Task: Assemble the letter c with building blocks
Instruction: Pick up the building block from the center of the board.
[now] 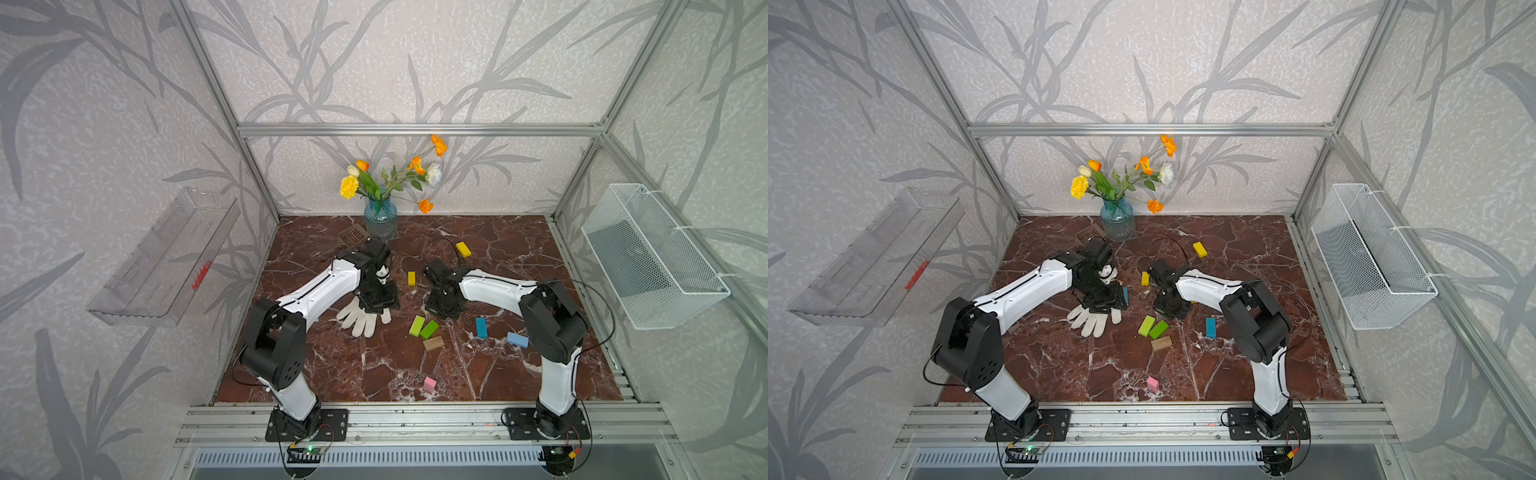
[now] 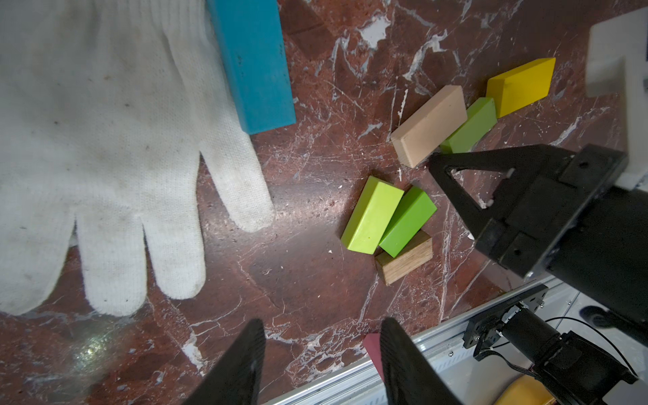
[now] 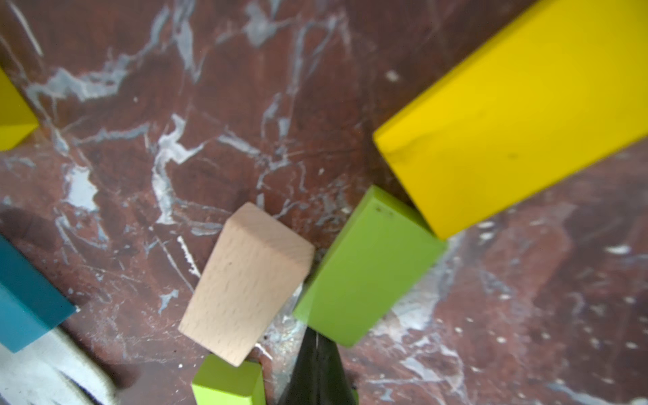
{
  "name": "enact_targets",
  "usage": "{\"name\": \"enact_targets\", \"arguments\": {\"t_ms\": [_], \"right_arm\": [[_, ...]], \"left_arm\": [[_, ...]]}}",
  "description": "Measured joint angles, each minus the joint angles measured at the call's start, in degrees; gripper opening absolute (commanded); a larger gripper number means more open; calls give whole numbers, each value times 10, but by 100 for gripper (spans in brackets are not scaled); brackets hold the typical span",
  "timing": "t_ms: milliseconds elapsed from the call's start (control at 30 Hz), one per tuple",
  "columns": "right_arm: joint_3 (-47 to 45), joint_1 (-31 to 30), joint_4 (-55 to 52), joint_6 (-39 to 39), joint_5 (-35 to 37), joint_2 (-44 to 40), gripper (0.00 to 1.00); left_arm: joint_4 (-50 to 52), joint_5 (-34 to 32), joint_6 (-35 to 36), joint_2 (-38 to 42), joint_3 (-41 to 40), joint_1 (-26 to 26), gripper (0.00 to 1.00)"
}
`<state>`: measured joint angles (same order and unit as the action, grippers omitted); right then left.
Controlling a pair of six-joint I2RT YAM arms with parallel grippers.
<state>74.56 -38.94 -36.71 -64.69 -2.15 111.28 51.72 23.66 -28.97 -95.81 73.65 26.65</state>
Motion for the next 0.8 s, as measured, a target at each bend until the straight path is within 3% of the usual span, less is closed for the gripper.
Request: {"name": "enact_targets", "arguments": {"t_ms": [67, 267, 400, 567, 800], "right_arm": [[0, 1, -7, 1, 7, -8, 12], [1, -9, -35, 2, 33, -45, 46], [7, -10, -48, 0, 45, -53, 64], [11, 5, -58, -10, 48, -50, 67], [19, 27, -58, -35, 48, -35, 61]], "left_arm": [[0, 0, 0, 0, 0, 0, 54], [-2, 0, -1, 0, 0, 0, 54], [-3, 0, -1, 0, 0, 0, 54], [-4, 0, -1, 0, 0, 0, 54], [-4, 0, -1, 0, 0, 0, 54]]}}
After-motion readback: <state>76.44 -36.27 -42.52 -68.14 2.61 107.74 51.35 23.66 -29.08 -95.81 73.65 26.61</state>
